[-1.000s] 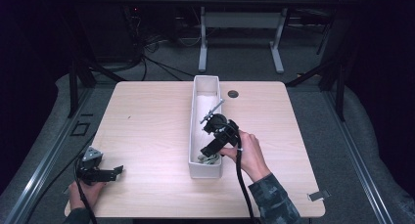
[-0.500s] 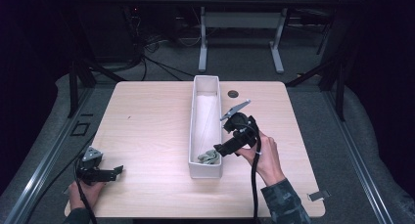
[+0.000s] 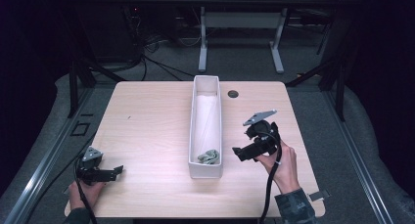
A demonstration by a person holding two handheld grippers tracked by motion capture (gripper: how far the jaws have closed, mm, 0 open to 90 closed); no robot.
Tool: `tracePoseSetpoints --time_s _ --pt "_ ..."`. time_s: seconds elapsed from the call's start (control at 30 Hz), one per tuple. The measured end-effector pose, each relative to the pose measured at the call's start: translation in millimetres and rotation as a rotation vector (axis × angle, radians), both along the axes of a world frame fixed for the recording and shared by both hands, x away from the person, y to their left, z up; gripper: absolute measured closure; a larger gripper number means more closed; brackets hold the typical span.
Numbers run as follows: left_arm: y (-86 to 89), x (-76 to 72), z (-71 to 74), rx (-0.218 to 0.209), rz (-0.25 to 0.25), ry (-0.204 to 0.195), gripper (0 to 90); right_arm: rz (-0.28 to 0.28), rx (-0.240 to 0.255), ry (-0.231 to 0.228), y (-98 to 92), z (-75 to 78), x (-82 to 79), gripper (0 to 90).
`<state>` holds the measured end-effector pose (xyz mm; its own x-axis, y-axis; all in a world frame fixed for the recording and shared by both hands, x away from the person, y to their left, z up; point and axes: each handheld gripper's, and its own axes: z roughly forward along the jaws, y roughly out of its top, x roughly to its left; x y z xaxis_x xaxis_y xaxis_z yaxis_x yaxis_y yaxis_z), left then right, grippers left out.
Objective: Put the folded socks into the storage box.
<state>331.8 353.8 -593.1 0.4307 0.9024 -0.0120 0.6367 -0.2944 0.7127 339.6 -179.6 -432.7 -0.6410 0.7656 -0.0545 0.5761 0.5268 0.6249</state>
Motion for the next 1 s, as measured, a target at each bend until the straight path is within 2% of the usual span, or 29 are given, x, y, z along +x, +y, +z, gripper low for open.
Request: tracePoseSetpoints --time_s 0.17,0.47,0.7,0.87,0.9,1.0 --pt "0.0 0.0 0.0 0.000 0.000 0.000 0.7 -0.045 0.009 0.000 -17.4 -11.9 -5.1 0.0" --pt "0.0 0.0 0.0 0.000 0.000 0.000 0.7 -0.127 0.014 -0.003 -49.3 -45.1 -14.7 0.0" --pt "0.1 0.0 0.0 0.001 -0.001 0.000 0.7 -0.196 0.009 0.006 -72.1 -80.0 -22.2 0.0" --pt "0.1 0.0 0.1 0.001 -0.001 0.000 0.7 -0.222 0.014 -0.002 -84.8 -104.5 -27.6 0.0" --pt "0.1 0.0 0.1 0.001 -0.001 0.000 0.6 -0.219 0.026 0.010 -87.1 -109.9 -27.8 0.0" --pt "0.1 0.0 0.1 0.001 -0.001 0.000 0.7 -0.244 -0.003 0.030 -91.9 -125.6 -29.0 0.0"
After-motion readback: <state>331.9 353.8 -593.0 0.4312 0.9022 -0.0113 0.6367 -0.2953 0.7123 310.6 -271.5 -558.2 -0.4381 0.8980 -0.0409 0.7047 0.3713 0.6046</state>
